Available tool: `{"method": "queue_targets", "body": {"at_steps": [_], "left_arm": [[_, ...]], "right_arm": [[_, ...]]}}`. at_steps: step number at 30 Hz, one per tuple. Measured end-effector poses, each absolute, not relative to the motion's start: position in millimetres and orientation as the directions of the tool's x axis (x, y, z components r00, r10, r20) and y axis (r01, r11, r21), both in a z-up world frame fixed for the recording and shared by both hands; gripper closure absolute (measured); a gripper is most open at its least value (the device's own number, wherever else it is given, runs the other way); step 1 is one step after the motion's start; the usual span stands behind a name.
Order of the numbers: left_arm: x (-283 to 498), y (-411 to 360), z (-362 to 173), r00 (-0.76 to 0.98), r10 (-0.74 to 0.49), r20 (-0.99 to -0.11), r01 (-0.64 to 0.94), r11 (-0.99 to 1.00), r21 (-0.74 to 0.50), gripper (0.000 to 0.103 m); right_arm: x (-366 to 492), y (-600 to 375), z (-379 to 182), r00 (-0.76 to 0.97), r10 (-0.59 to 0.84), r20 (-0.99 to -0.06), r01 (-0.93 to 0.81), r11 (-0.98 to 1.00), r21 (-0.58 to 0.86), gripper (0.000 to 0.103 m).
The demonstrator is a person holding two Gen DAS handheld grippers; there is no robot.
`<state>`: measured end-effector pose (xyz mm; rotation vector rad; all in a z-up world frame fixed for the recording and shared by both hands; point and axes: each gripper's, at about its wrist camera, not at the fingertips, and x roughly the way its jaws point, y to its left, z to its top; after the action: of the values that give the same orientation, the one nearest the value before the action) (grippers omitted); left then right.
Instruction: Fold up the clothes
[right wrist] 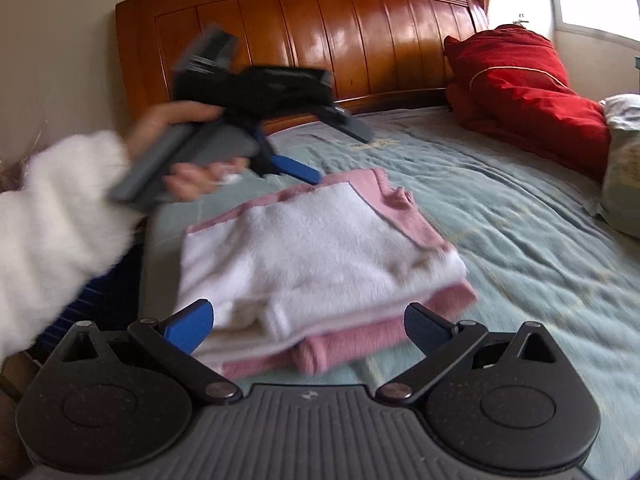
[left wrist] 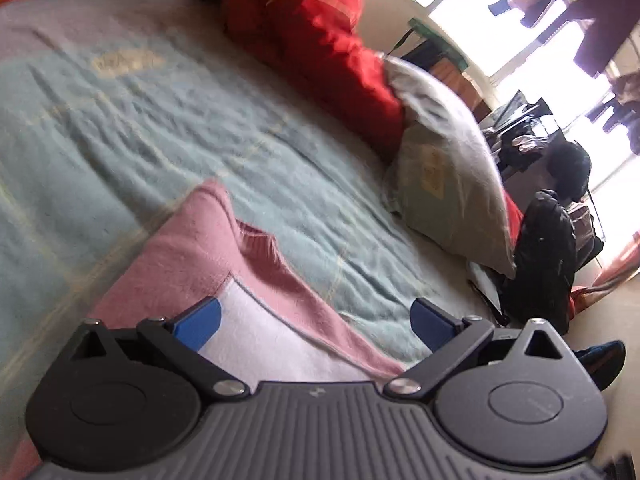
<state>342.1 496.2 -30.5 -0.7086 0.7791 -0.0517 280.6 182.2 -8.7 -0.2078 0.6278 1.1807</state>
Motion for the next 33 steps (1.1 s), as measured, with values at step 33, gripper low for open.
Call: {"method": "queue_targets", "body": {"at_steps": [33], "left_arm": [[202.0, 365.4, -11.7, 0.7, -0.185, -0.69, -0.186, 0.885, -0.426, 0.002]], "right_arm": [[204.5, 14.4, -7.1, 0.452, 0.732, -0.509, -0.712, 0.64, 0.288, 0.0]]}}
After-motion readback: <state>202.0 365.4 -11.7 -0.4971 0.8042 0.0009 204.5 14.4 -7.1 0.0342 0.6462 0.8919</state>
